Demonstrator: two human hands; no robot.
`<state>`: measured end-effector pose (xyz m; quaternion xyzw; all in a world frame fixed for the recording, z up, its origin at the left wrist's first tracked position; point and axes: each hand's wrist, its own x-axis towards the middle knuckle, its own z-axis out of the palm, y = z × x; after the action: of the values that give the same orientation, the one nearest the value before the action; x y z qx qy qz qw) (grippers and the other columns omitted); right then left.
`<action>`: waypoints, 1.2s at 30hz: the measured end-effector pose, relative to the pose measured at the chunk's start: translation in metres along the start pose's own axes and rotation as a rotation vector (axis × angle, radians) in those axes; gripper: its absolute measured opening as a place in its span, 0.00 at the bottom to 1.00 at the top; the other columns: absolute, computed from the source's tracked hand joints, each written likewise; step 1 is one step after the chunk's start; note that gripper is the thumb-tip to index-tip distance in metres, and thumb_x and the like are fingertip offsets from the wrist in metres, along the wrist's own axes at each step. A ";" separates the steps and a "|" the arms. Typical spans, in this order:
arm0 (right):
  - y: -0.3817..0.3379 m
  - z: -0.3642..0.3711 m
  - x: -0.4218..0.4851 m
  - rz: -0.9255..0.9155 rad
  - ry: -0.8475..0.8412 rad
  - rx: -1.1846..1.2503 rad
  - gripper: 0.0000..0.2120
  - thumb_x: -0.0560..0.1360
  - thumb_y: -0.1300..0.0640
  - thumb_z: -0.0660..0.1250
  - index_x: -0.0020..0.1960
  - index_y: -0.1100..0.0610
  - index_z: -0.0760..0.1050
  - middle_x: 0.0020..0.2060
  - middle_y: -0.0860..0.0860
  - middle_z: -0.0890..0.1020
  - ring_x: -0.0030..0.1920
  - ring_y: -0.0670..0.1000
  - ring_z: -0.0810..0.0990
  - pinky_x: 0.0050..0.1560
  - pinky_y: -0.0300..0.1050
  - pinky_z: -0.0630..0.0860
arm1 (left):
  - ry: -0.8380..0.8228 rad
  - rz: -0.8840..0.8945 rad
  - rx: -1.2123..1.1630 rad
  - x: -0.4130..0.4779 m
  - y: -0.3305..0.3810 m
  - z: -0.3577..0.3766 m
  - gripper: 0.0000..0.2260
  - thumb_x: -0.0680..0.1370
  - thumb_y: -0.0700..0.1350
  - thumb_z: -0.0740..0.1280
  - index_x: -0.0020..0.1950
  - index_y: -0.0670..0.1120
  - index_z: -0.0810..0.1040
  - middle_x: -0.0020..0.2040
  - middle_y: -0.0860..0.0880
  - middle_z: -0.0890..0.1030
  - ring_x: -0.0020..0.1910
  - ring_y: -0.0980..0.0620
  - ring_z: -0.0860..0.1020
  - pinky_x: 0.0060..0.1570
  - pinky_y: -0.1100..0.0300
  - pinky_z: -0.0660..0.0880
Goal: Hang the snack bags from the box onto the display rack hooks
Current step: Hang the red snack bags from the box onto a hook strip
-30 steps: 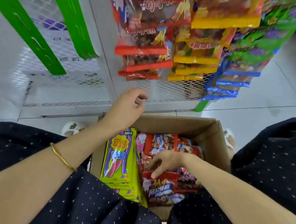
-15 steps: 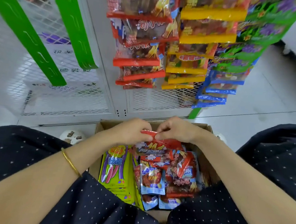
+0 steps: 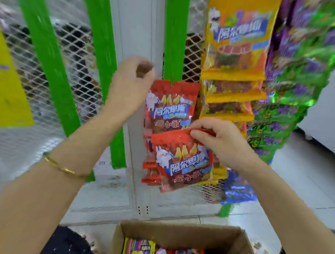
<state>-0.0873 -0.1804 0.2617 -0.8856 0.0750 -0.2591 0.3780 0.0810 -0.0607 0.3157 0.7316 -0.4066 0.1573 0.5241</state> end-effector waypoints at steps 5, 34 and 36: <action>-0.037 -0.027 0.054 -0.154 0.183 -0.160 0.06 0.75 0.61 0.66 0.44 0.50 0.75 0.37 0.40 0.76 0.39 0.37 0.74 0.41 0.26 0.67 | -0.014 0.009 -0.054 0.068 0.016 0.007 0.12 0.77 0.44 0.64 0.59 0.41 0.74 0.50 0.46 0.78 0.49 0.50 0.78 0.57 0.59 0.74; -0.044 0.000 0.115 -0.070 0.410 -0.445 0.06 0.80 0.61 0.57 0.47 0.55 0.61 0.43 0.50 0.69 0.39 0.49 0.68 0.29 0.41 0.56 | -0.227 -0.162 -0.127 0.064 0.025 0.007 0.08 0.78 0.48 0.65 0.48 0.44 0.78 0.43 0.48 0.79 0.42 0.54 0.77 0.43 0.61 0.74; -0.045 -0.001 0.112 -0.076 0.410 -0.441 0.04 0.80 0.61 0.57 0.47 0.56 0.63 0.43 0.50 0.70 0.40 0.49 0.68 0.31 0.43 0.56 | -0.224 -0.144 -0.163 0.060 0.019 0.005 0.04 0.77 0.43 0.66 0.43 0.47 0.77 0.41 0.51 0.79 0.40 0.56 0.76 0.41 0.65 0.73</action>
<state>0.0052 -0.1863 0.3386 -0.8777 0.1709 -0.4241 0.1434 0.1028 -0.0935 0.3653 0.7268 -0.4205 0.0034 0.5430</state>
